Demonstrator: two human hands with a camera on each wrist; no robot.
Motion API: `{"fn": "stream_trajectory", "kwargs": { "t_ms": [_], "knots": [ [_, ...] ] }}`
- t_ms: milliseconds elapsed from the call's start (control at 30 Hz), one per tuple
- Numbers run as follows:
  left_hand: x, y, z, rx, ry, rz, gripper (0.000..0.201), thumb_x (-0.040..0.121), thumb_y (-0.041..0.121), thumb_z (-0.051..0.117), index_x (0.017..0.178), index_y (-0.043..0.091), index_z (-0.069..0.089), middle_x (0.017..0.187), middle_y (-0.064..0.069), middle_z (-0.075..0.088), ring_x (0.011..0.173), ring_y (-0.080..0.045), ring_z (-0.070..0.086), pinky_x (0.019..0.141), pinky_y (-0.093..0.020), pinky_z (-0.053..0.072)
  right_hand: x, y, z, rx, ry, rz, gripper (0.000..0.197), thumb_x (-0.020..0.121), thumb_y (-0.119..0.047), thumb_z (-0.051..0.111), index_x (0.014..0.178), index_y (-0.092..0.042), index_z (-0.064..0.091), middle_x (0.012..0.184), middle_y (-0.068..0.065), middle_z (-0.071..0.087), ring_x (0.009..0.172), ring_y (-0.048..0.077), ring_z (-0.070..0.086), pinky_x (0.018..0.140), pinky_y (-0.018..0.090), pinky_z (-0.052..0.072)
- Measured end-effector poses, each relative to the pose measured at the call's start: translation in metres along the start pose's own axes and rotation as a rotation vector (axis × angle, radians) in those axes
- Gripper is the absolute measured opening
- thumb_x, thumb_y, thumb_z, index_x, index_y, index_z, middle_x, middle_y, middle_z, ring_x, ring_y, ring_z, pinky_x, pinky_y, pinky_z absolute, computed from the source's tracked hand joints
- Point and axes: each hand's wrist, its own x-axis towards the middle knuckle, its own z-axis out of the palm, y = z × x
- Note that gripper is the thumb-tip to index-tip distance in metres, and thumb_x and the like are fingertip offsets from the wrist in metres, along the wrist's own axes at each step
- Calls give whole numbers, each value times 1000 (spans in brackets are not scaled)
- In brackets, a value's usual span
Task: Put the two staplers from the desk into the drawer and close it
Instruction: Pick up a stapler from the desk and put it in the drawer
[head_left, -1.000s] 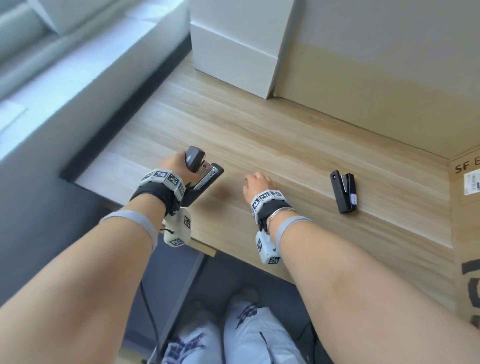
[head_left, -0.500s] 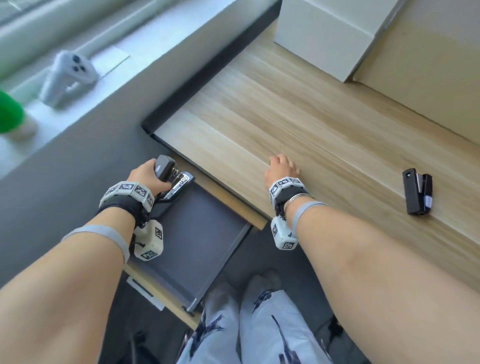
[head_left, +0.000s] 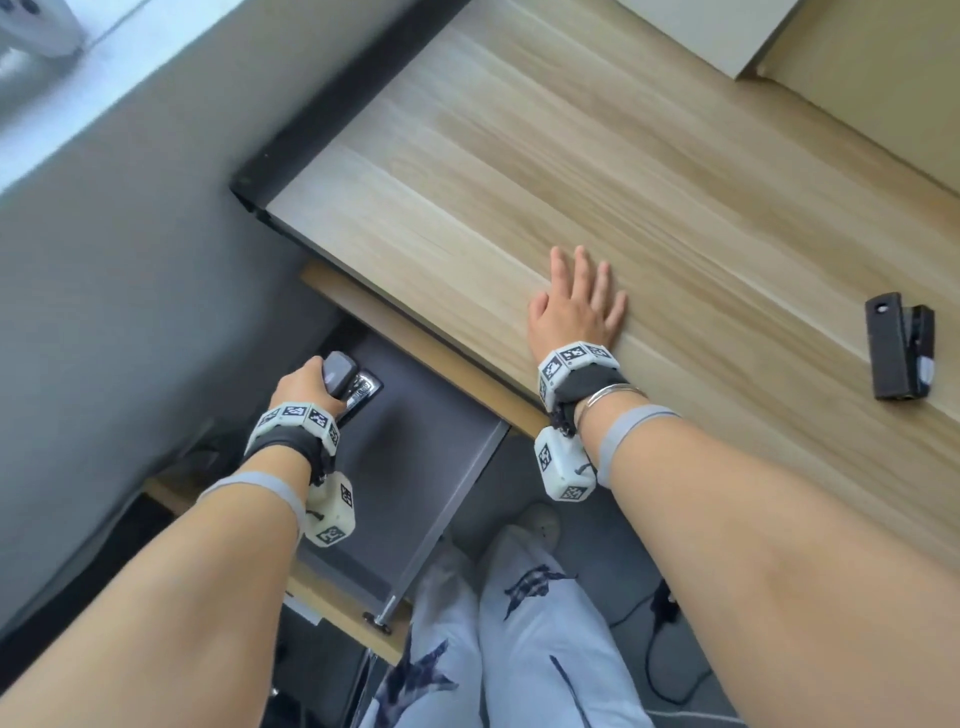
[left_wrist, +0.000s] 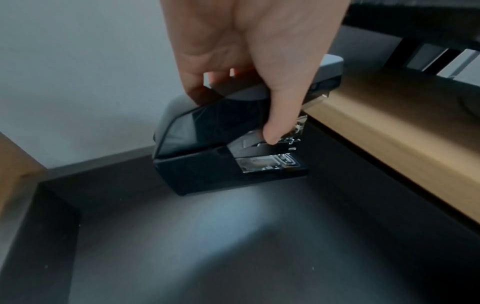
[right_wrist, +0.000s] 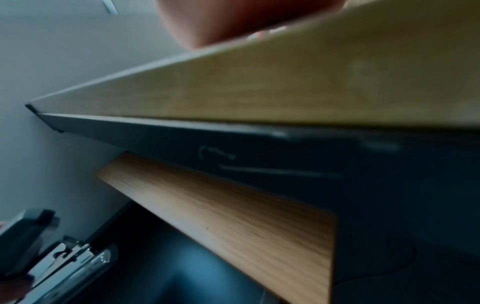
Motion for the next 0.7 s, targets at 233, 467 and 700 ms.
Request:
{"fn": "stream_trajectory", "kwargs": {
  "t_ms": [233,467,700],
  "knots": [
    [25,-1,42,-9,-12,-6,29,75,16,65,96,8,47,89,-15,62,80,-33,58,69,-32,44,-1,2,10,-26,106,-12,60,91,-30,37,149,-35,23,161,-5,18,149,22,14,119,49,9],
    [46,-4,70,-42,35,-70,33,78,9,61,108,-1,49,107,-26,65,103,-41,61,83,-41,50,-1,1,14,-24,171,-10,61,87,-28,41,147,-33,31,158,-3,27,147,24,22,117,50,15],
    [62,-10,85,-80,6,-133,40,78,13,66,112,-1,49,116,-27,61,111,-41,58,91,-44,50,-1,-1,16,-40,215,-16,62,82,-30,38,144,-33,36,156,-2,34,145,25,29,115,51,20]
  ]
}}
